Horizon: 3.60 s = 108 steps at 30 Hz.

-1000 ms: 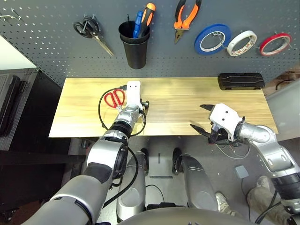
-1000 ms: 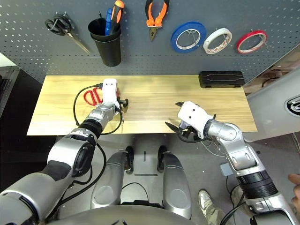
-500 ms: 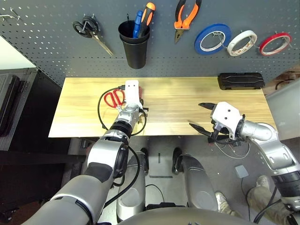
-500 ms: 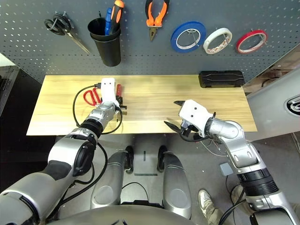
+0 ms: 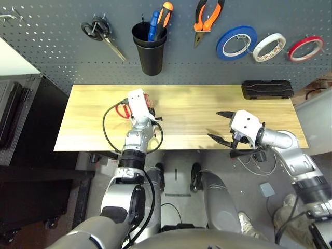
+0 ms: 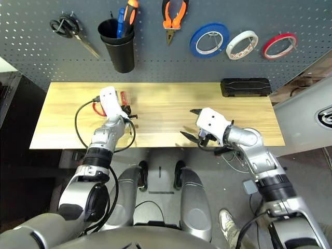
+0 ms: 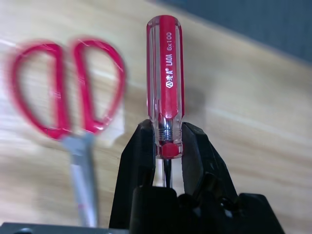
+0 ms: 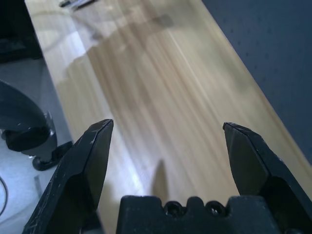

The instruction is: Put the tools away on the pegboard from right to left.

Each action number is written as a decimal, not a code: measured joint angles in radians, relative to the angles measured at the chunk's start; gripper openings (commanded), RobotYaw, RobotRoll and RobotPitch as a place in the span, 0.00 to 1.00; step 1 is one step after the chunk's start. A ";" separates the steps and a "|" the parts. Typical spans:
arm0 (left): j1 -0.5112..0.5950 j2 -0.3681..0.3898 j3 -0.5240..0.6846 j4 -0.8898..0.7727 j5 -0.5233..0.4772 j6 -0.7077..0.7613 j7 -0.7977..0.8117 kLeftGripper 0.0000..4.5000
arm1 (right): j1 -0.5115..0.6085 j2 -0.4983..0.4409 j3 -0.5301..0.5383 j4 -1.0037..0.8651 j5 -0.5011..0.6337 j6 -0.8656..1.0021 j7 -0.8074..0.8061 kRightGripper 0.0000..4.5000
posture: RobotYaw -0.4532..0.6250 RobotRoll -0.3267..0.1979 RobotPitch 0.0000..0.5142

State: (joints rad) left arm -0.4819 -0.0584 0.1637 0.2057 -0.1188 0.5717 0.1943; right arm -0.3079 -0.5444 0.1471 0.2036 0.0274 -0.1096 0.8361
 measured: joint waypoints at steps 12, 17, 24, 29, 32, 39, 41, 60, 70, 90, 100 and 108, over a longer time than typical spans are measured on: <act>0.223 -0.010 -0.078 -0.431 0.026 0.068 0.020 0.18 | -0.084 0.007 -0.001 0.215 -0.004 -0.135 0.037 1.00 | 0.72 0.62 0.51; 0.274 -0.006 -0.102 -0.539 0.029 -0.065 -0.002 0.18 | -0.107 0.008 -0.011 0.290 0.011 -0.203 0.056 1.00 | 0.73 0.62 0.49; 0.197 0.016 -0.099 -0.636 0.028 -0.179 -0.018 0.18 | -0.100 0.032 -0.116 0.305 0.156 -0.295 0.093 1.00 | 0.74 0.62 0.45; 0.092 0.053 -0.085 -0.667 0.027 -0.167 -0.028 0.18 | -0.057 0.036 -0.183 0.221 0.255 -0.294 0.104 1.00 | 0.70 0.62 0.44; 0.052 0.065 -0.078 -0.667 0.021 -0.152 -0.036 0.18 | -0.049 0.026 -0.210 0.134 0.297 -0.248 0.102 1.00 | 0.67 0.62 0.43; -0.077 0.102 -0.042 -0.656 -0.004 -0.124 -0.060 0.18 | 0.016 -0.048 -0.287 -0.084 0.421 -0.088 0.123 1.00 | 0.61 0.62 0.42; -0.130 0.107 -0.036 -0.635 -0.012 -0.119 -0.066 0.18 | 0.022 -0.069 -0.296 -0.122 0.454 -0.036 0.134 1.00 | 0.60 0.62 0.42; -0.406 0.115 0.008 -0.384 -0.066 -0.191 -0.104 0.18 | 0.029 -0.075 -0.435 -0.321 0.643 0.220 0.057 1.00 | 0.51 0.62 0.40; -0.519 0.099 0.008 -0.252 -0.081 -0.259 -0.114 0.18 | 0.028 -0.037 -0.435 -0.325 0.634 0.229 0.014 1.00 | 0.52 0.62 0.39; -0.617 0.061 -0.032 0.213 -0.028 -0.578 -0.142 0.18 | -0.004 0.025 -0.414 -0.325 0.575 0.213 -0.014 1.00 | 0.51 0.62 0.38; -0.591 0.056 -0.073 0.257 0.005 -0.607 -0.165 0.41 | -0.004 0.049 -0.392 -0.333 0.560 0.207 -0.017 1.00 | 0.52 0.62 0.39; -0.586 0.062 -0.076 0.247 0.006 -0.603 -0.176 0.99 | -0.018 0.060 -0.376 -0.333 0.548 0.193 -0.013 1.00 | 0.53 0.62 0.38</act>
State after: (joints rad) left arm -1.0681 0.0034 0.0875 0.4531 -0.1131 -0.0317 0.0179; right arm -0.3256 -0.4848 -0.2294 -0.1290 0.5751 0.0831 0.8236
